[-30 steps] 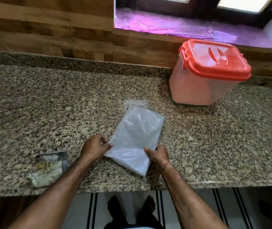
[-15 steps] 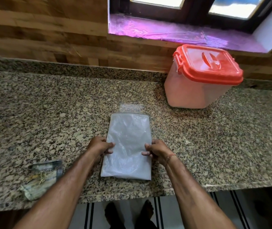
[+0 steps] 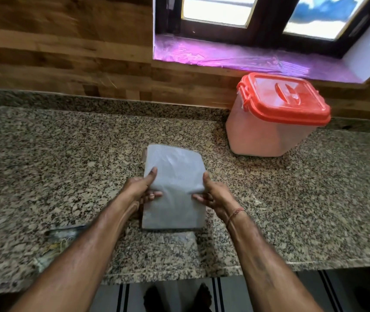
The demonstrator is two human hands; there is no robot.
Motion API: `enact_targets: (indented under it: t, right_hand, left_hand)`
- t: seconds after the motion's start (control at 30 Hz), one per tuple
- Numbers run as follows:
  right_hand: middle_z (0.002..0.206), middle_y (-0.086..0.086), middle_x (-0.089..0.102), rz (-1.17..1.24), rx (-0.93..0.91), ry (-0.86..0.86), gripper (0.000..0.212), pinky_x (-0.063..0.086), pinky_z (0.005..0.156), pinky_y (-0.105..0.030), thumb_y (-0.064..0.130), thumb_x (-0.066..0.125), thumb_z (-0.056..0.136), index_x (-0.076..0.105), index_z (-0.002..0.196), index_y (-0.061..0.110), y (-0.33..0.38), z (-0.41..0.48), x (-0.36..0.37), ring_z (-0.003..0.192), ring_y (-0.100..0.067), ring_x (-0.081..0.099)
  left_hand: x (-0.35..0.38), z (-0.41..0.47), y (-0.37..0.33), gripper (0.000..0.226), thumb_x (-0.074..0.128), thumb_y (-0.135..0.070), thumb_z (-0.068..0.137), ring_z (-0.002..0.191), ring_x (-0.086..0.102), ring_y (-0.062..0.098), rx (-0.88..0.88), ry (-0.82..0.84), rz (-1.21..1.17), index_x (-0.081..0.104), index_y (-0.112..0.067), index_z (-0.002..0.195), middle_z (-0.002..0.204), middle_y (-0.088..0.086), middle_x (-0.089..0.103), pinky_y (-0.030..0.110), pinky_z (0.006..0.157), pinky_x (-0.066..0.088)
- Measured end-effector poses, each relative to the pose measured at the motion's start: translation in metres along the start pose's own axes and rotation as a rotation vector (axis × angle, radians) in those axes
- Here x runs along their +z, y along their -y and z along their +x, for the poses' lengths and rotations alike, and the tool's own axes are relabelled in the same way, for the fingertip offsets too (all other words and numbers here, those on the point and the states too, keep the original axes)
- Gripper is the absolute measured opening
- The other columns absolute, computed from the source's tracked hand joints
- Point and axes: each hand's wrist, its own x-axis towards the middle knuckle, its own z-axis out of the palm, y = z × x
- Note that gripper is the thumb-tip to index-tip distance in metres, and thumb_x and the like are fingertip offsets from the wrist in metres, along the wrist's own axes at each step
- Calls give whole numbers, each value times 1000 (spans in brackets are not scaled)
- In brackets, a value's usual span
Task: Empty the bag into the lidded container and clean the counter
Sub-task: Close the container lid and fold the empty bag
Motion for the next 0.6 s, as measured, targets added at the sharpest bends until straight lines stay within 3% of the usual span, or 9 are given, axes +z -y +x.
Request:
enact_targets:
  t: [0.1, 0.17, 0.23, 0.33, 0.47, 0.53, 0.6]
  right_hand:
    - [79, -12, 79, -15, -156, 9, 42, 64, 77, -37, 41, 71, 88, 69, 88, -1, 17, -7, 10, 84, -31, 74]
    - [87, -13, 78, -32, -208, 2, 36, 65, 81, -38, 32, 71, 93, 71, 91, -3, 18, -8, 11, 83, -28, 76]
    - [96, -15, 78, -73, -201, -28, 38, 64, 86, -44, 27, 71, 95, 69, 102, -11, 6, -6, 6, 89, -28, 77]
    - [101, -17, 77, -188, -157, -116, 36, 63, 89, -47, 25, 72, 94, 69, 103, -10, -27, -2, -7, 95, -31, 76]
    - [94, -15, 77, -399, -136, -212, 19, 63, 74, -41, 24, 78, 86, 64, 79, 13, -65, 4, -22, 83, -28, 74]
    - [98, -7, 73, -452, -123, -231, 18, 64, 80, -45, 21, 78, 83, 62, 89, 16, -73, 5, -26, 88, -26, 73]
    - [106, 2, 67, -471, -114, -225, 35, 62, 87, -47, 35, 78, 86, 57, 108, 19, -74, 4, -24, 94, -20, 69]
  left_hand:
    - [5, -3, -17, 54, 69, -55, 88, 54, 72, 19, 141, -84, 73, 67, -2, 96, 73, 18, 76, 27, 60, 62]
    - [5, -5, -18, 52, 69, -54, 90, 63, 76, 25, 167, -119, 84, 68, -3, 99, 84, 21, 78, 32, 60, 64]
    - [5, -10, -8, 41, 71, -46, 92, 65, 75, 25, 154, -151, 119, 69, -5, 98, 89, 17, 77, 26, 51, 60]
    - [-1, -16, 20, 27, 77, -30, 89, 72, 69, 26, 114, -235, 196, 70, -3, 91, 89, 15, 75, 20, 56, 53]
    - [-16, -16, 60, 24, 82, -7, 81, 82, 71, 29, -13, -229, 264, 69, 2, 99, 101, 19, 75, 32, 67, 58]
    - [-18, -14, 74, 27, 82, 1, 78, 83, 73, 27, -34, -205, 296, 71, 0, 103, 104, 17, 76, 34, 65, 60]
    - [-15, -12, 80, 37, 86, -2, 76, 84, 74, 24, -8, -209, 325, 71, -4, 109, 106, 13, 77, 30, 61, 58]
